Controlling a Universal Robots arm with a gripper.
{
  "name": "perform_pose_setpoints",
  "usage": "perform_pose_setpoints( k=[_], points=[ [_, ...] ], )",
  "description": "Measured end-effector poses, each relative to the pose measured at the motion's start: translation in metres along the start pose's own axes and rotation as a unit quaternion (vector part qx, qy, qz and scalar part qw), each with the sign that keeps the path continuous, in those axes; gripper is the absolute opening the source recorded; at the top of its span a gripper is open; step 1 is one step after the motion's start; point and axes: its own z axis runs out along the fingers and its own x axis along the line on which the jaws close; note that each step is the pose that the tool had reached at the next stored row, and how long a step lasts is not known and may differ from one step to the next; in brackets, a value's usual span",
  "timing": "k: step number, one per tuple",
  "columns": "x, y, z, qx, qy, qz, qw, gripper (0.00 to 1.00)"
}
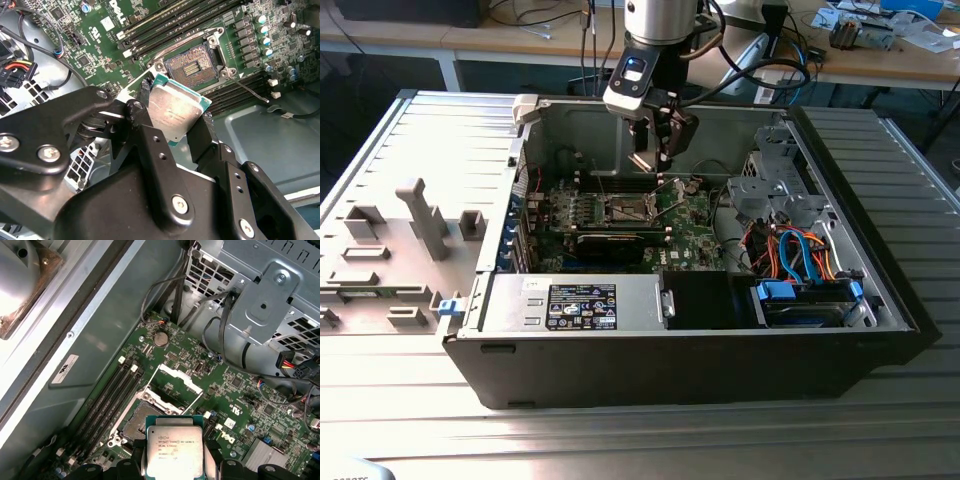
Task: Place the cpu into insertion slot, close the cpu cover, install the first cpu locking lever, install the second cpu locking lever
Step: 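Place the cpu into insertion slot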
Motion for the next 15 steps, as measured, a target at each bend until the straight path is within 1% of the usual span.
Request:
perform_pose_setpoints(
  k=[15],
  points=[
    [0.0000,0.0000,0.0006,0.0001,-0.0003,0.006,0.99998,0.54]
  ],
)
